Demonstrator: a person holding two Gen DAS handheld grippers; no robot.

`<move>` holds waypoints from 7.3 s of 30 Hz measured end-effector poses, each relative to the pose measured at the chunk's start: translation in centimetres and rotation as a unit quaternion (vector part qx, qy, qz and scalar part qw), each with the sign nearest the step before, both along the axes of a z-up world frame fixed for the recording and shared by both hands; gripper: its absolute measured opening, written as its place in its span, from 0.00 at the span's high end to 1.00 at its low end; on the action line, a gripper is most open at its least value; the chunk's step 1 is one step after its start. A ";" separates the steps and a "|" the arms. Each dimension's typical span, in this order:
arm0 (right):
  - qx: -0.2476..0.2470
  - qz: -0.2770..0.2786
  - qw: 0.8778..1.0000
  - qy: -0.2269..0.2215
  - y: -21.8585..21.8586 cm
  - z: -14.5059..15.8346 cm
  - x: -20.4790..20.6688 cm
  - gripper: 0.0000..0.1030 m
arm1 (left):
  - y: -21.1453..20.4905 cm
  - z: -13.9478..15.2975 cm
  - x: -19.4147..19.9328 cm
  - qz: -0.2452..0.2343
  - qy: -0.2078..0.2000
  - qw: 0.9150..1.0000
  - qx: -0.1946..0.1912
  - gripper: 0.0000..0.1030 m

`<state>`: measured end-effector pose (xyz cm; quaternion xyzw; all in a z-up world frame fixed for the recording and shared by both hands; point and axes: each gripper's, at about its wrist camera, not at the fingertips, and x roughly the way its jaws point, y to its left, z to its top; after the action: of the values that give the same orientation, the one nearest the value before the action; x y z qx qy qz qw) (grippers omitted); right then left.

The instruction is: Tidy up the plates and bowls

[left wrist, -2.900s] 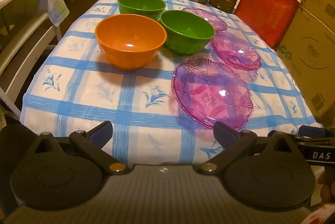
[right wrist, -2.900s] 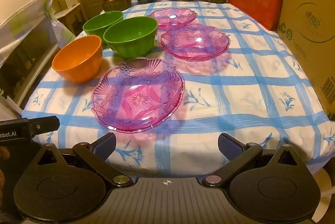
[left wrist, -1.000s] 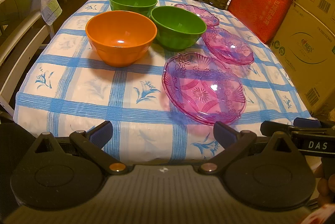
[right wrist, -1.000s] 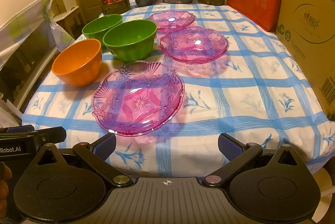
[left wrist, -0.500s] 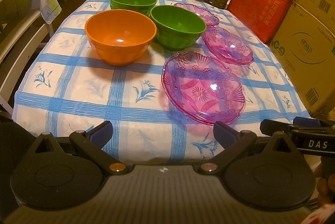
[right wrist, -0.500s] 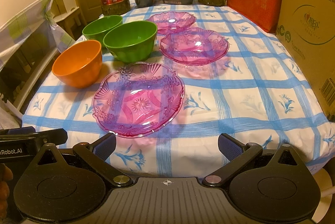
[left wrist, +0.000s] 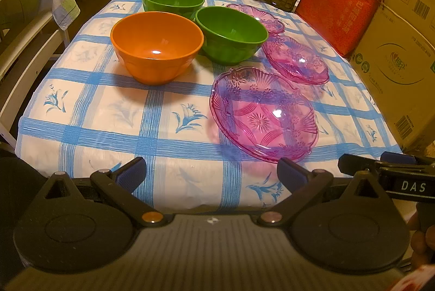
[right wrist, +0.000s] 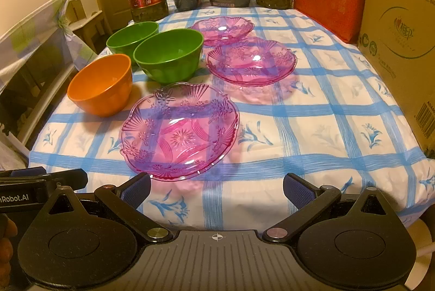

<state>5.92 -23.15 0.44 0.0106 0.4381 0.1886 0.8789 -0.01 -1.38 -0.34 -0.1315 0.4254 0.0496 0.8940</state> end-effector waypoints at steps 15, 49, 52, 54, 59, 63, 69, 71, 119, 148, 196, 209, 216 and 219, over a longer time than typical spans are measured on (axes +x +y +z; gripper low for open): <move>0.007 -0.007 1.000 -0.002 -0.4 -0.2 0.0 0.00 | 0.7 0.0 0.0 0.008 0.000 1.000 -0.020 0.03; 0.019 -0.004 1.000 0.020 -0.1 -4.8 8.4 0.27 | 3.4 -5.3 8.9 0.018 0.024 0.997 -0.073 0.16; 0.023 -0.003 0.999 0.031 0.2 -5.7 9.3 0.35 | 3.1 -5.9 9.4 0.016 0.025 0.997 -0.069 0.22; 0.028 -0.002 0.999 0.036 0.3 -6.2 9.7 0.42 | 2.9 -6.2 9.7 0.015 0.023 0.998 -0.063 0.27; 0.033 0.001 0.999 0.042 0.8 -6.9 10.4 0.53 | 2.6 -6.5 10.4 0.013 0.021 0.998 -0.057 0.41; 0.034 -0.002 0.998 0.045 0.8 -7.2 10.9 0.58 | 2.4 -6.9 10.9 0.009 0.025 0.998 -0.059 0.52; 0.037 -0.004 0.998 0.048 0.8 -7.4 11.0 0.68 | 2.4 -7.0 11.0 0.011 0.023 0.998 -0.066 0.69; 0.037 -0.004 0.998 0.047 0.8 -7.4 11.0 0.70 | 2.4 -7.0 11.0 0.010 0.022 0.998 -0.065 0.71; 0.056 -0.073 0.996 -0.013 -5.8 -1.2 9.0 0.88 | -4.0 -0.7 12.4 -0.050 -0.028 0.997 -0.052 0.86; 0.014 -0.015 0.999 -0.042 -7.4 -3.5 26.2 0.88 | -8.1 -2.9 26.1 -0.014 -0.031 0.999 -0.027 0.86; 0.051 -0.091 0.995 -0.007 -8.6 -1.7 14.9 0.50 | -8.0 -0.7 16.7 -0.007 -0.035 0.999 -0.021 0.59; 0.018 -0.076 0.997 -0.001 -6.3 -0.6 9.3 0.49 | -6.7 0.9 11.7 -0.026 -0.044 0.999 -0.019 0.56; 0.010 -0.067 0.998 0.001 -5.4 -0.6 8.3 0.48 | -6.3 0.8 10.8 -0.026 -0.039 0.999 -0.024 0.56; 0.010 -0.066 0.998 0.003 -5.3 -0.7 8.1 0.48 | -6.3 0.8 10.6 -0.029 -0.038 0.999 -0.025 0.56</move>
<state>14.02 -28.47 -0.23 0.0488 0.4372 0.1346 0.8879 10.58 -7.66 0.45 -0.1434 0.3963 0.0081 0.9068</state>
